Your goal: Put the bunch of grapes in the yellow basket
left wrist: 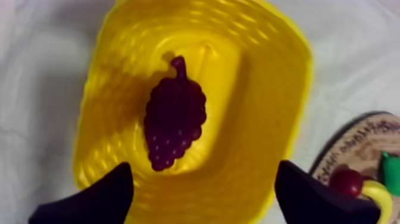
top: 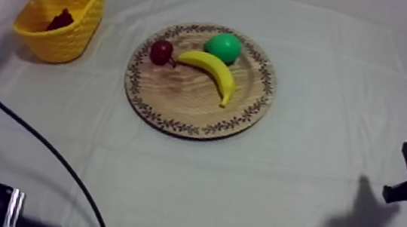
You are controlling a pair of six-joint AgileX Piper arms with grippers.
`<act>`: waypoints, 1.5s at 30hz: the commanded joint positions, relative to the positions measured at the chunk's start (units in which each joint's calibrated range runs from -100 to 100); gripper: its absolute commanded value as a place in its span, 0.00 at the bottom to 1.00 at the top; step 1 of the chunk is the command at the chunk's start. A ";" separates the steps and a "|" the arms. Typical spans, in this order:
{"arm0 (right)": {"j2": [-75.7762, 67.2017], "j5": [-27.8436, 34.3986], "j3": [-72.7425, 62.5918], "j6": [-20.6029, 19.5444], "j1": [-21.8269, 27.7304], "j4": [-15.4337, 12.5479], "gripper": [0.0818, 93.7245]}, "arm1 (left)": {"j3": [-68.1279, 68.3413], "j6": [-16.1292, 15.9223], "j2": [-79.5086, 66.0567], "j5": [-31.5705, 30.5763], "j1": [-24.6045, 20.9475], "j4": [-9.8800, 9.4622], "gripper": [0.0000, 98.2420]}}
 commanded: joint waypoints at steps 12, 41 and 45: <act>0.00 -0.01 0.00 0.01 -0.01 -0.01 0.00 | 36.79 -0.20 -39.57 -16.67 1.08 2.18 0.60; 0.00 -0.01 0.00 0.01 -0.01 -0.01 0.00 | 95.35 4.90 -102.00 -44.95 1.16 -2.31 0.00; 0.00 -0.01 0.00 0.01 -0.01 -0.01 0.00 | 98.95 6.63 -107.02 -43.37 0.76 -3.12 0.00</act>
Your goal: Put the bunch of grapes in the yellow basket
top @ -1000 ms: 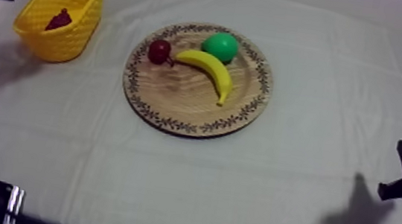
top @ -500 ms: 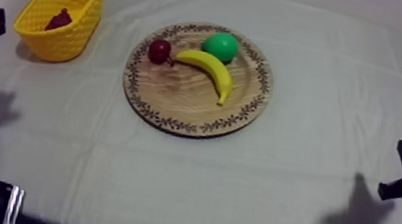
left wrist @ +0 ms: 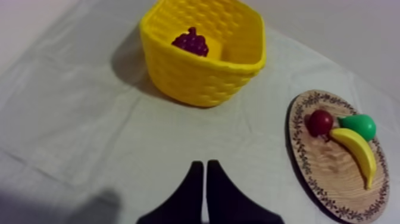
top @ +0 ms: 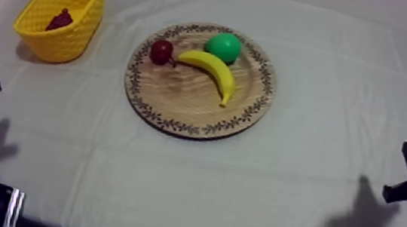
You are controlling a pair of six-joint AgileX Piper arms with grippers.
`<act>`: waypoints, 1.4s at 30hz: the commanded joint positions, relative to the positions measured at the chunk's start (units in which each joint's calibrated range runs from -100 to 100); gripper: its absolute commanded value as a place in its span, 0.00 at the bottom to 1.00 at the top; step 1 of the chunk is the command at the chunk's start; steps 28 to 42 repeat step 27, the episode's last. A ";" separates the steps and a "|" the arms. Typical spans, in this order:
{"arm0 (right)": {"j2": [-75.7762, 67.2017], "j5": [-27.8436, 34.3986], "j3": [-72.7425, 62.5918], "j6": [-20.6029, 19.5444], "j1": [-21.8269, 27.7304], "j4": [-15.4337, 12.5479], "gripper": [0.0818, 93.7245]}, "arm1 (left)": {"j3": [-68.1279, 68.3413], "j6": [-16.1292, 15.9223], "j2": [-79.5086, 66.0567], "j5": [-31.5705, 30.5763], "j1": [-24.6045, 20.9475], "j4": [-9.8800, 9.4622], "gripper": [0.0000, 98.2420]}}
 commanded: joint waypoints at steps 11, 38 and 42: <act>0.00 -0.01 0.00 0.00 -0.01 -0.01 0.00 | 5.53 1.08 -12.18 -1.57 -2.01 0.79 0.00; 0.00 -0.01 0.00 0.01 -0.01 -0.01 0.00 | 8.57 -0.51 -16.50 -7.48 -3.80 2.35 0.00; 0.00 -0.01 0.00 0.01 -0.01 -0.01 0.00 | 8.57 -0.51 -16.50 -7.48 -3.80 2.35 0.00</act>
